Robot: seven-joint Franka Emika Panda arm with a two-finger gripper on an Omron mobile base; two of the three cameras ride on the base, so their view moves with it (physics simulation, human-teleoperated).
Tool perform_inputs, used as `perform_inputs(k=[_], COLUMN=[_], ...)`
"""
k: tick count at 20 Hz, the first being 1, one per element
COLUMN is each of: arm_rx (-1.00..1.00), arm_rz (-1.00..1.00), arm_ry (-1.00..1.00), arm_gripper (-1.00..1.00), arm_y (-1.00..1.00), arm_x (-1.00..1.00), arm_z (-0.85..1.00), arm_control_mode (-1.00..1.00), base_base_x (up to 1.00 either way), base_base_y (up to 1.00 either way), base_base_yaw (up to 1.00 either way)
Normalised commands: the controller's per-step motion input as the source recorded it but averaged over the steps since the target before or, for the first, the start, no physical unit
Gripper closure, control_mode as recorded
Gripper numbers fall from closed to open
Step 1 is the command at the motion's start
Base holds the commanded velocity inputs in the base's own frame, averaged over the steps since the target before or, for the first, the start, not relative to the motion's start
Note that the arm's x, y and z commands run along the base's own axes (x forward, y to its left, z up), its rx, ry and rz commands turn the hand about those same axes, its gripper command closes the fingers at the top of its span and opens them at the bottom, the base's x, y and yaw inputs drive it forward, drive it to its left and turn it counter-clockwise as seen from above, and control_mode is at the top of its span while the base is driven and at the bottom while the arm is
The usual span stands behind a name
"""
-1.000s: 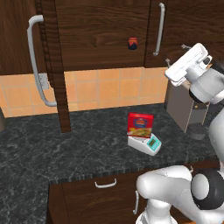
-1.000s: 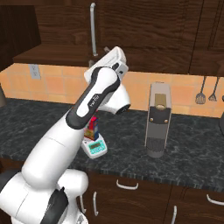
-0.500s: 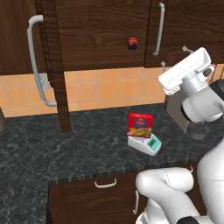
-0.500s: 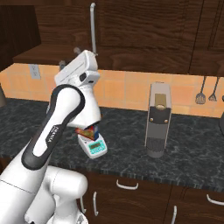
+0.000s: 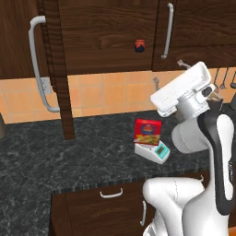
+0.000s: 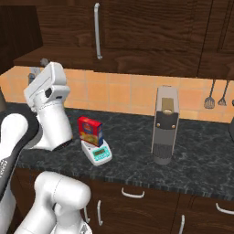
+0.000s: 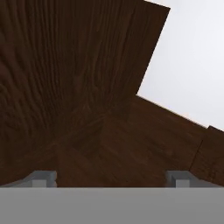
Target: Pick the boxed food and place it on the digital scale for weighing, and close the cabinet.
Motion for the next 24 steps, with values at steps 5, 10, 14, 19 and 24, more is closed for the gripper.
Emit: perform_inputs(k=[5,10,14,19,24], arm_rx=[0.0,0.02,0.03,0.04,0.03], arm_rz=[-0.01,-0.02,-0.01,0.0,0.0], arm_ry=[0.0,0.0,0.0,0.0,-0.02], arm_gripper=[-1.0,-1.0,-1.0,-1.0,-1.0], arm_y=[0.93,0.73,0.39,0.42,0.54], arm_x=[-0.08,-0.04,-0.24,-0.3,-0.31], arm_z=[-0.28,-0.59,-0.39,-0.32,-0.31], arm_control_mode=[-1.0,-1.0,-1.0,-1.0,-1.0], base_base_x=[0.0,0.0,0.0,0.0,0.0], base_base_y=[0.0,0.0,0.0,0.0,0.0], base_base_yaw=[0.0,0.0,0.0,0.0,0.0])
